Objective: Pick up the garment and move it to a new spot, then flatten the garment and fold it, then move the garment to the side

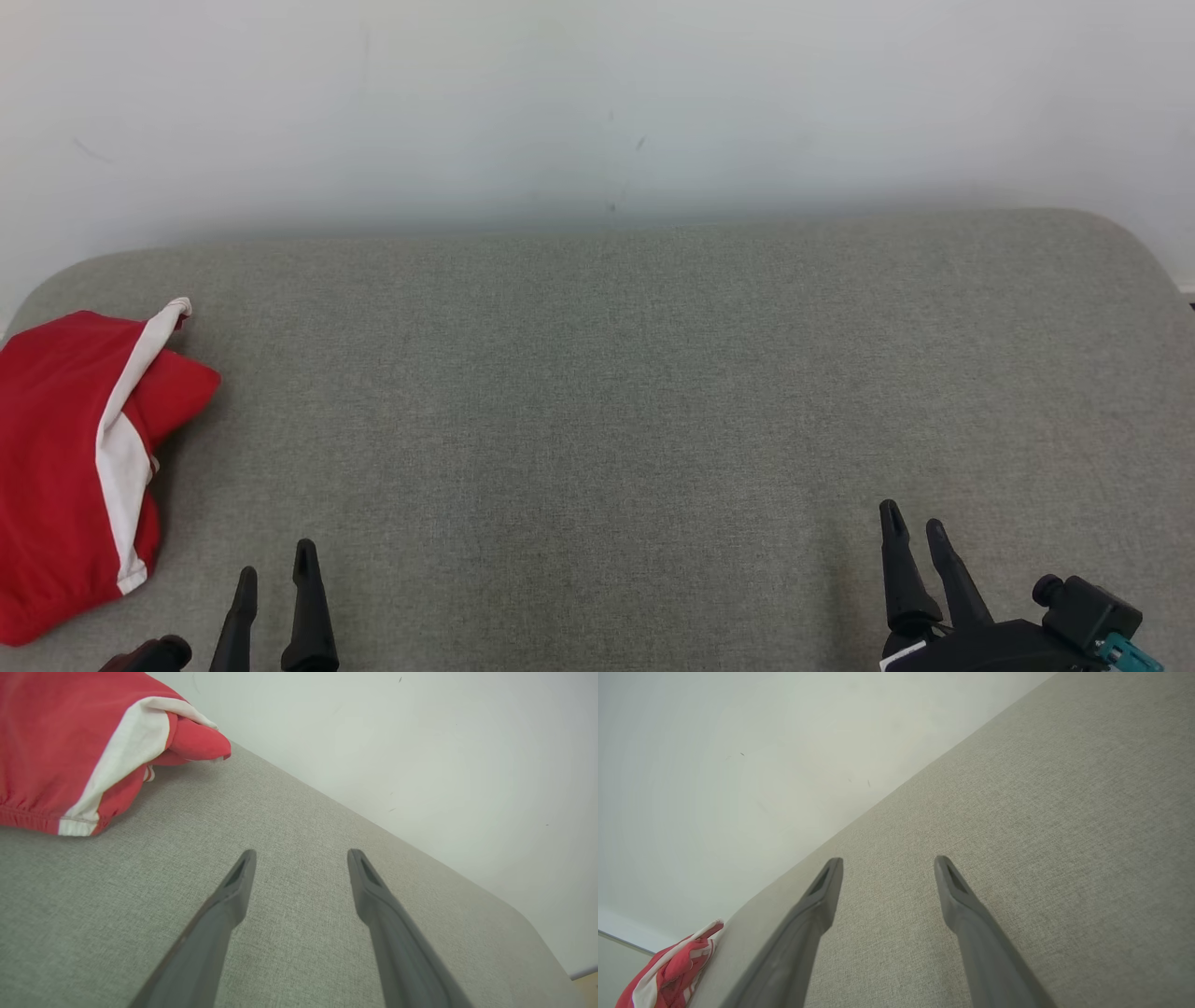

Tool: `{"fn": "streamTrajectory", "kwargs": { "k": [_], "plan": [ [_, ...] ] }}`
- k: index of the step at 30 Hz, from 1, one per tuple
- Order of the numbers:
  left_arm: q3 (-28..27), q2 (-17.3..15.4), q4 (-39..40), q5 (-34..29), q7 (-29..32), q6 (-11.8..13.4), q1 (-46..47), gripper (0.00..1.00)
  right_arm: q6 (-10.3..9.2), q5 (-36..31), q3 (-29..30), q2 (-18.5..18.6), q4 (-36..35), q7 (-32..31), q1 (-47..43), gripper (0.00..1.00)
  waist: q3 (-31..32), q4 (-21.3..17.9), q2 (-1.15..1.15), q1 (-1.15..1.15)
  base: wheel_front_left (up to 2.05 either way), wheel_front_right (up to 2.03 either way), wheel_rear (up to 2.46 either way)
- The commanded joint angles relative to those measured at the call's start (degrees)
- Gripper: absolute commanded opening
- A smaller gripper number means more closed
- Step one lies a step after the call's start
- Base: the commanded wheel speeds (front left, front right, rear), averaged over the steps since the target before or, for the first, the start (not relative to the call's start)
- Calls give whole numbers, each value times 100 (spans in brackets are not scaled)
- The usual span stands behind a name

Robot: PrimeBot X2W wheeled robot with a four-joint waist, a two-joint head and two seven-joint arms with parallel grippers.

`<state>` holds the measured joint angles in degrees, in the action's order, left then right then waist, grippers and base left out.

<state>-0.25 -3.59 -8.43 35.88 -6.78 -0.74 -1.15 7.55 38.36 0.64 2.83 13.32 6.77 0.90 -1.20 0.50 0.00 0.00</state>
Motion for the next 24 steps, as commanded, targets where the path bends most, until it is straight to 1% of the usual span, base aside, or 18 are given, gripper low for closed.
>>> {"fn": "streamTrajectory", "kwargs": {
  "k": [1, 17, 24],
  "plan": [
    [-13, -27, 109, -218, -79, -54, -25, 100, -6, -239, -35, 6, -89, 79, -8, 100, -16, 2, 0, 0, 0, 0, 0],
    [-83, 39, 193, -1113, -300, -373, -145, 100, -7, -1140, -92, 6, -99, 305, -69, 100, -50, 23, 0, 0, 0, 0, 0],
    [-108, 58, 228, -1510, -400, -439, -212, 100, -8, -1525, -108, 6, -110, 405, -116, 100, -67, 41, 0, 0, 0, 0, 0]
  ]
}}
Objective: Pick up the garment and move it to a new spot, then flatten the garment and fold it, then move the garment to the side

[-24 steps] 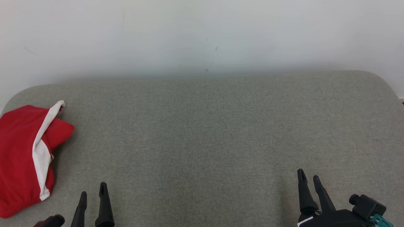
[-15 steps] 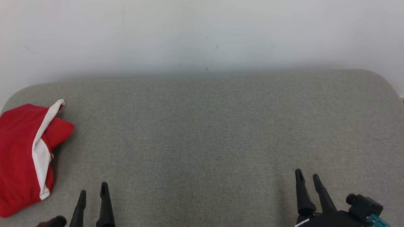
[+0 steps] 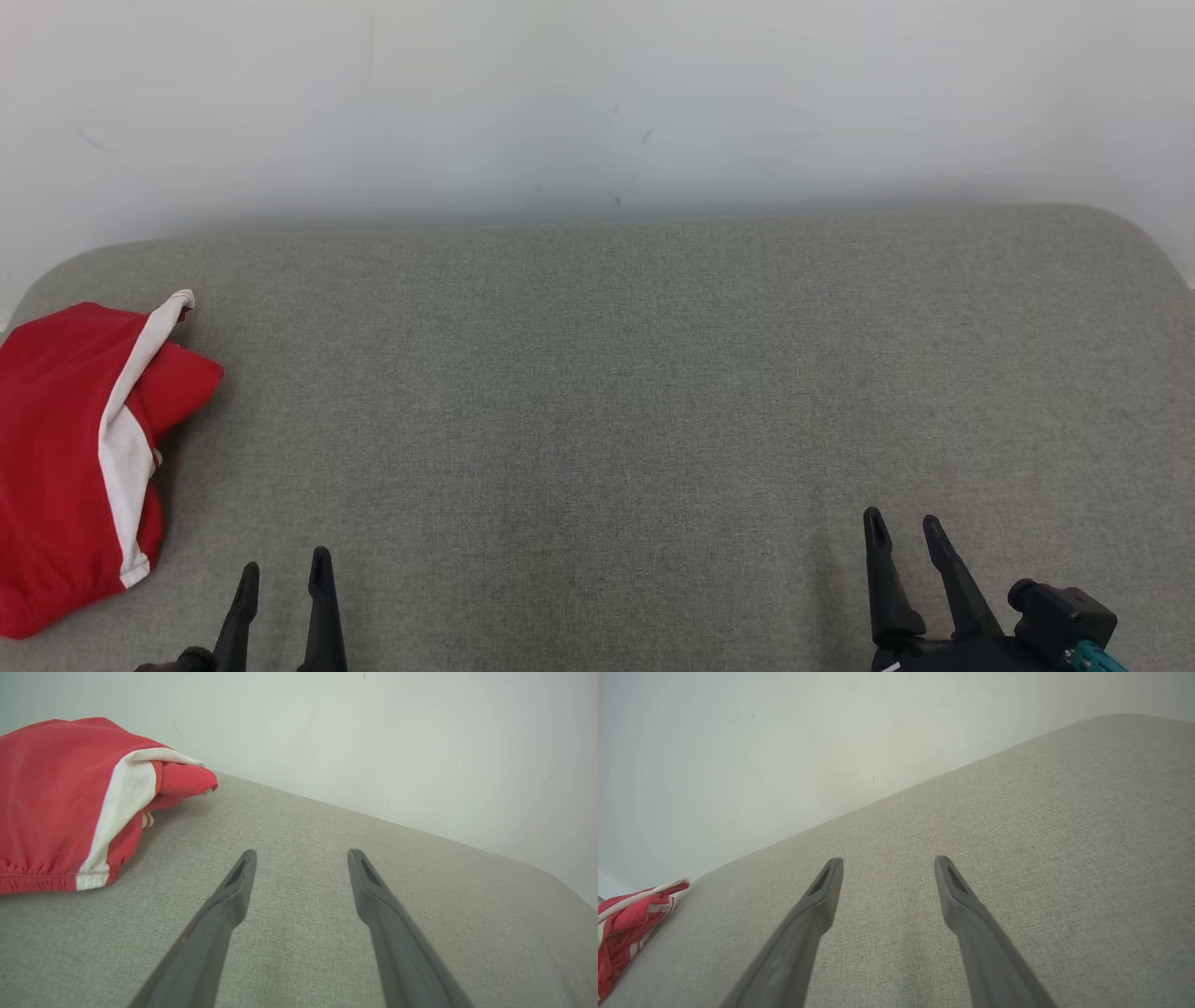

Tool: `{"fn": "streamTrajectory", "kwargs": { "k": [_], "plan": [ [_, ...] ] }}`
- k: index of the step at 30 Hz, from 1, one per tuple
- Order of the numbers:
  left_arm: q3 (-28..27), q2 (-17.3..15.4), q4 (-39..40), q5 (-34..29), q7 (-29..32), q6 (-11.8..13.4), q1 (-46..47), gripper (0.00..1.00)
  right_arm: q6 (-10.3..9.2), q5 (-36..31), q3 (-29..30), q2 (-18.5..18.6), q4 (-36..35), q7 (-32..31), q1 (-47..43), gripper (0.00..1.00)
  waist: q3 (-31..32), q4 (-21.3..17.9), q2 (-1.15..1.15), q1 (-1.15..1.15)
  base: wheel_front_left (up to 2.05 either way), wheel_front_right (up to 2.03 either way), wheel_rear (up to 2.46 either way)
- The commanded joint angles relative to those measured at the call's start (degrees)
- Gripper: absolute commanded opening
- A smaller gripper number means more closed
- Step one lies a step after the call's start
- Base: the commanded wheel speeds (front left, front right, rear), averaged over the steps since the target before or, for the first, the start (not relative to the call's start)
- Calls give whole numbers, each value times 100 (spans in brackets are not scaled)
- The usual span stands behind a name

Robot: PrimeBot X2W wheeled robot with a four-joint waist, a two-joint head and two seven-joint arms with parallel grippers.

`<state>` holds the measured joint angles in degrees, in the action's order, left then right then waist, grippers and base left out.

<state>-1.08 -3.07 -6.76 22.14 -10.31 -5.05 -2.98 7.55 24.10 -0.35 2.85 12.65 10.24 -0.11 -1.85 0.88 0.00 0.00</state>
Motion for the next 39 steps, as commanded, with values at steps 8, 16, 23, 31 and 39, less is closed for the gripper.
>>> {"fn": "streamTrajectory", "kwargs": {
  "k": [8, 16, 23, 31, 39],
  "plan": [
    [-64, 16, 80, -565, -149, -38, -101, 100, -9, -520, -33, 4, -33, 158, -70, 100, 0, 32, 0, 0, 0, 0, 0],
    [-94, 21, 101, -979, -244, -37, -150, 100, -10, -903, -49, 3, -31, 257, -92, 100, -17, 35, 0, 0, 0, 0, 0],
    [-109, 24, 128, -1282, -326, 17, -207, 100, -10, -1191, -36, 3, -29, 329, -130, 100, -18, 50, 0, 0, 0, 0, 0],
    [-145, 22, 150, -1518, -400, 51, -276, 100, -11, -1386, 46, 2, -15, 405, -171, 100, -34, 63, 0, 0, 0, 0, 0],
    [-196, 21, 113, -1784, -497, 63, -300, 100, -12, -1698, 73, 3, -16, 502, -199, 100, -63, 63, 0, 0, 0, 0, 0]
  ]
}}
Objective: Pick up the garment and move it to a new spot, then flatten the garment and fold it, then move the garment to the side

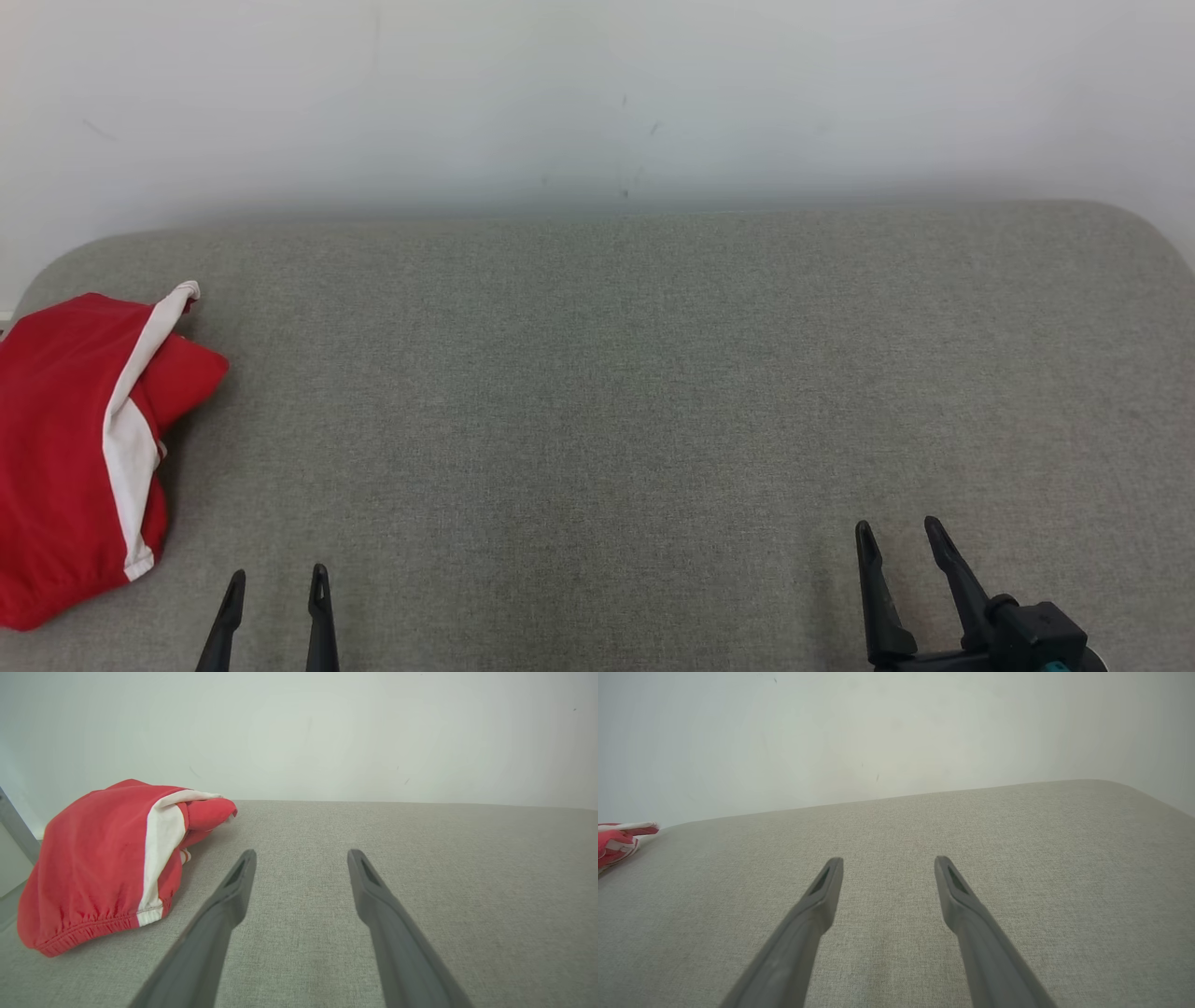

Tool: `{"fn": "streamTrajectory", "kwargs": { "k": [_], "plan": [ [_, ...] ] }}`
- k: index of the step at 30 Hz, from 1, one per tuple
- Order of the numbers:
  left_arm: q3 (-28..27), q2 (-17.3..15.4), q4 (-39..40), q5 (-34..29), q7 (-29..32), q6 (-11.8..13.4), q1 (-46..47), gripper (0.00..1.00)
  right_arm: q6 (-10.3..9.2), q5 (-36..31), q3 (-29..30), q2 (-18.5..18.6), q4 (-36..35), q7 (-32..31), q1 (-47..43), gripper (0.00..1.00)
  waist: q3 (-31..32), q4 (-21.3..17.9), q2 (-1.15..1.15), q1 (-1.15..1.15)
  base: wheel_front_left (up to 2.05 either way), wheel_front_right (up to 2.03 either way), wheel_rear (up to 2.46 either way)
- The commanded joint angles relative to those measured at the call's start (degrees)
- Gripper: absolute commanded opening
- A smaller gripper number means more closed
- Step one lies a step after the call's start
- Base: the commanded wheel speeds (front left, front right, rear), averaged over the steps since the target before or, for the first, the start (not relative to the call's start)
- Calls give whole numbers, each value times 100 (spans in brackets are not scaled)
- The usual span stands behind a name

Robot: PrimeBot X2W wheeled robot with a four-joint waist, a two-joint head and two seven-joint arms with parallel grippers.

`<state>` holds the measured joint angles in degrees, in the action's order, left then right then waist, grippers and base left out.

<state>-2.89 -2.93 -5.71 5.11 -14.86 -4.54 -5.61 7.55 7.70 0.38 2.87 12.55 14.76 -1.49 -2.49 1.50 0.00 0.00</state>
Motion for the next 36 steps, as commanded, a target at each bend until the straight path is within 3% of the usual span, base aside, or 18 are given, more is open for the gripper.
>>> {"fn": "streamTrajectory", "kwargs": {
  "k": [1, 24, 36],
  "plan": [
    [-22, 7, 9, -94, -45, 19, -43, 100, -12, -97, 2, 1, -6, 59, -69, 100, 0, 3, 0, 0, 0, 0, 0],
    [-21, 7, -53, 106, -38, 1, -36, 100, -12, 59, 14, 0, 20, 42, -76, 100, 20, 34, 0, 0, 0, 0, 0],
    [-67, 7, -94, 171, -38, 10, -40, 100, -12, 113, -29, 1, 24, 42, -104, 100, 30, 343, 0, 0, 0, 0, 0]
  ]
}}
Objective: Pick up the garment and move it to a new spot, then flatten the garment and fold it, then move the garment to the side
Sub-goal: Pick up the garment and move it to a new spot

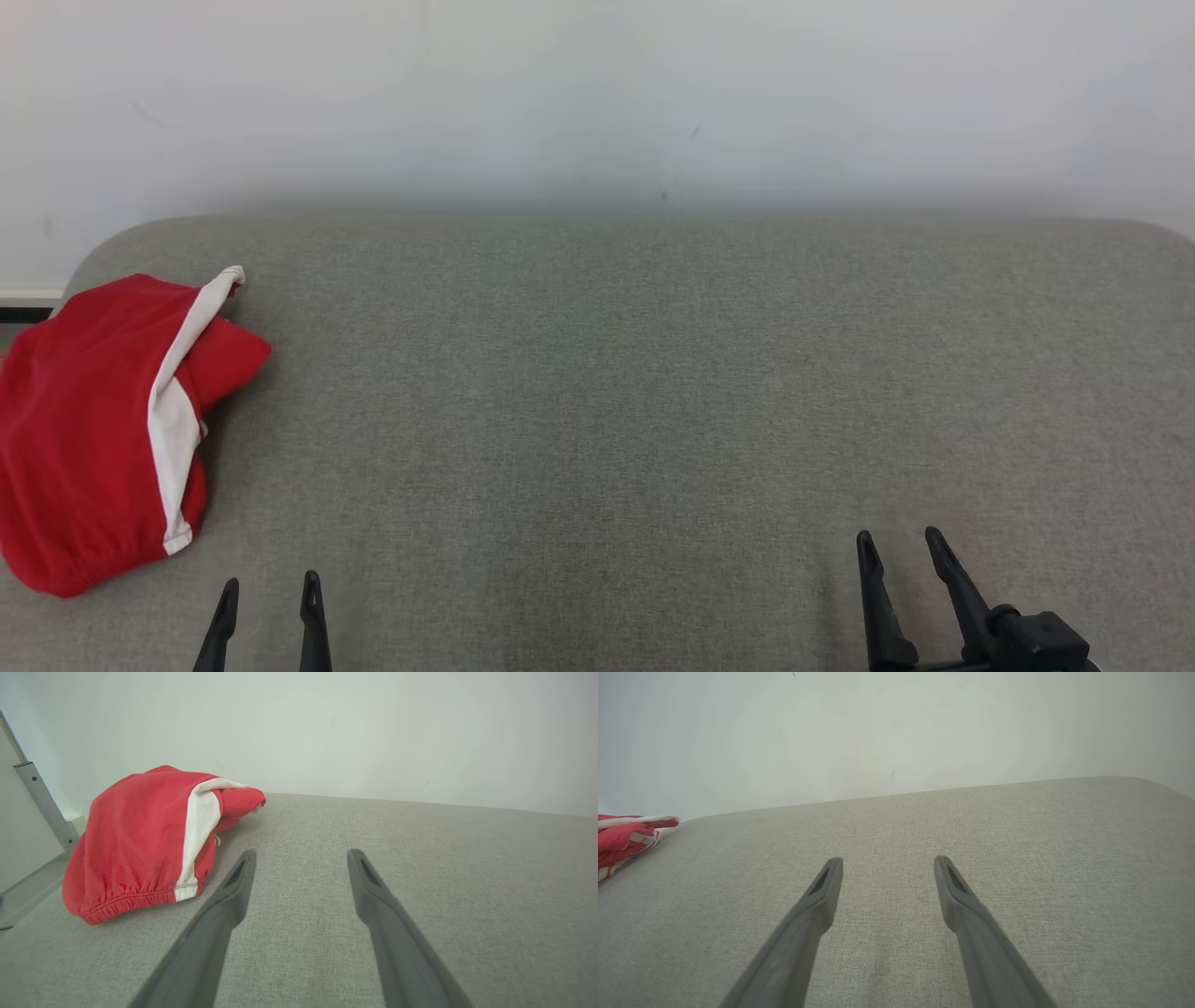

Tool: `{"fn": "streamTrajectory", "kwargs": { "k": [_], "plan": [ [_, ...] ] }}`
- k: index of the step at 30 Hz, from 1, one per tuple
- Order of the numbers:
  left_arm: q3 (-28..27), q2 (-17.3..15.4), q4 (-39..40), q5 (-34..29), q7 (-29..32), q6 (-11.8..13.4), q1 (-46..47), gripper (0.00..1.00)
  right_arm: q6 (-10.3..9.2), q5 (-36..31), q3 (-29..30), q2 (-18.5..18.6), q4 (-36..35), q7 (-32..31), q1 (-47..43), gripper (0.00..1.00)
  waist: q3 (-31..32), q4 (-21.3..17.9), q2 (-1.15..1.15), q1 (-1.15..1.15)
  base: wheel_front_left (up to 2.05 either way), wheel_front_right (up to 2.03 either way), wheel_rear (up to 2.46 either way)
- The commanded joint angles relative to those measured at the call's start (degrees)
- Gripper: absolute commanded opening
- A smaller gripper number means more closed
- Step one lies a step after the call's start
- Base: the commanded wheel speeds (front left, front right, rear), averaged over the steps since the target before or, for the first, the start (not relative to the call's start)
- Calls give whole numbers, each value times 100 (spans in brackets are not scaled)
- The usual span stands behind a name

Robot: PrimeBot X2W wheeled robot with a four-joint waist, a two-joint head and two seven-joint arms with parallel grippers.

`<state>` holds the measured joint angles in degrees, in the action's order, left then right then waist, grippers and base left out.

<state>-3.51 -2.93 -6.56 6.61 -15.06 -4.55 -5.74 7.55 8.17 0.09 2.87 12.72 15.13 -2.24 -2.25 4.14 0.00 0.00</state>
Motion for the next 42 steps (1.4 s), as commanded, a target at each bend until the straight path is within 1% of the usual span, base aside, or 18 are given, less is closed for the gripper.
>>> {"fn": "streamTrajectory", "kwargs": {
  "k": [1, 17, 29, 35, 42],
  "plan": [
    [4, 7, -21, 25, -18, 19, -32, 100, -12, 63, 11, 1, 11, 4, -37, 100, 9, 138, 0, 0, 0, 0, 0],
    [-99, 7, -88, 46, -18, 92, -122, 100, -12, 82, -58, -1, 34, 4, -144, 100, 45, 1228, 0, 0, 0, 0, 0],
    [-153, 7, -102, 60, -18, 144, -210, 100, -12, 106, -97, 0, 52, 4, -236, 100, 160, 1971, 0, 0, 0, 0, 0],
    [-191, 8, -111, 101, -18, 170, -250, 100, -12, 121, -135, 0, 59, 4, -240, 100, 179, 2228, 0, 0, 0, 0, 0],
    [-233, 8, -113, 131, -18, 185, -263, 100, -12, 134, -170, 0, 59, 4, -253, 100, 183, 2346, 0, 0, 0, 0, 0]
  ]
}}
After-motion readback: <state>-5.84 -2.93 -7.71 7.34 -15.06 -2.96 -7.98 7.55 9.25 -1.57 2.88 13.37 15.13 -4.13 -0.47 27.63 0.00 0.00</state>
